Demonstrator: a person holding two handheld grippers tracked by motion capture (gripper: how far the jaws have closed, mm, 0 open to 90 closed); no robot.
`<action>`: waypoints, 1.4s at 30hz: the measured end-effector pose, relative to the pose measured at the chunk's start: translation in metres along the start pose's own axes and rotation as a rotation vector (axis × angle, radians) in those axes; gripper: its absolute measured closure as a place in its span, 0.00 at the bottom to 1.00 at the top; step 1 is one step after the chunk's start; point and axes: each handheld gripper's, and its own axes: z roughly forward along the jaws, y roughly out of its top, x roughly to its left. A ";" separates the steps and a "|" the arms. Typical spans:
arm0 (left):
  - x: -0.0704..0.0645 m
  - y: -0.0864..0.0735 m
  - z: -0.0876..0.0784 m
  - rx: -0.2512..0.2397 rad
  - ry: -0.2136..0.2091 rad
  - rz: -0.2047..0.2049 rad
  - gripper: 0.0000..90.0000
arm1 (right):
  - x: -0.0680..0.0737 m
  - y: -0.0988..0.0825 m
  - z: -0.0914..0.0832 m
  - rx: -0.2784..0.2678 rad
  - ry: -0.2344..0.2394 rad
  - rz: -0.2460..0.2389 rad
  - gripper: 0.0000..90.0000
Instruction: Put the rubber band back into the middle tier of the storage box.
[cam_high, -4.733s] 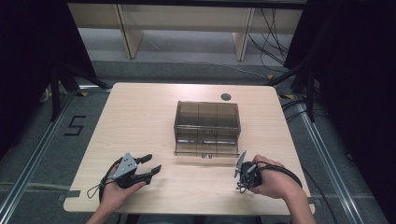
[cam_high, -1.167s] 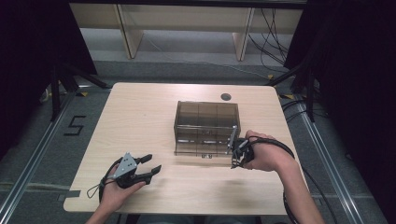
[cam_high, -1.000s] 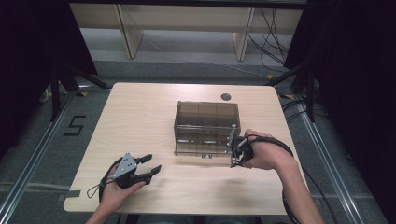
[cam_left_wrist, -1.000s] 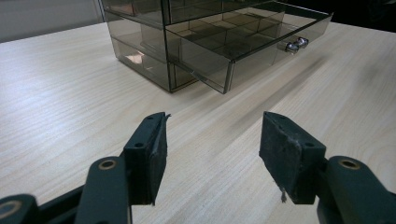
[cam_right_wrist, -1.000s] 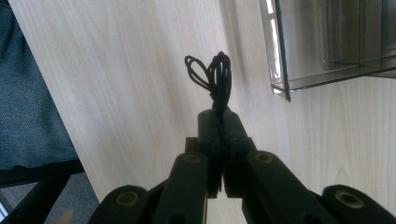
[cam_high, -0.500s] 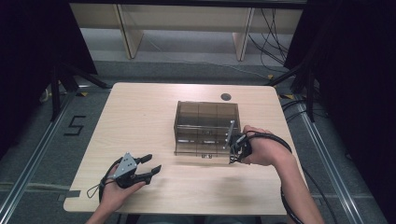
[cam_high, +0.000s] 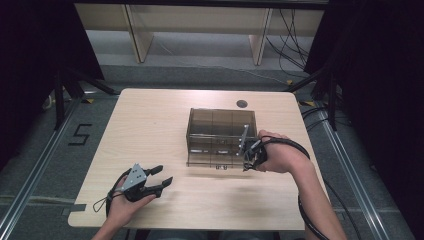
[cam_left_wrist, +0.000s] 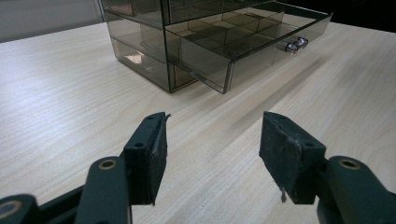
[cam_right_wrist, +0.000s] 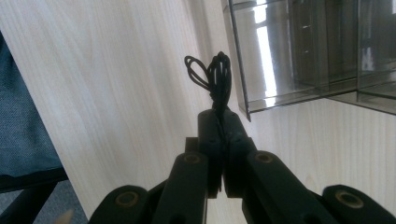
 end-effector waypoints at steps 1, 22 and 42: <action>0.000 0.000 0.000 0.000 0.000 0.000 0.46 | 0.000 0.000 0.000 0.000 0.000 0.000 0.99; 0.000 0.000 0.000 -0.002 -0.001 -0.001 0.46 | -0.008 0.010 -0.006 0.002 -0.011 0.027 0.99; 0.001 0.000 0.000 -0.002 -0.001 -0.004 0.46 | -0.018 0.018 -0.004 -0.012 -0.015 0.008 0.99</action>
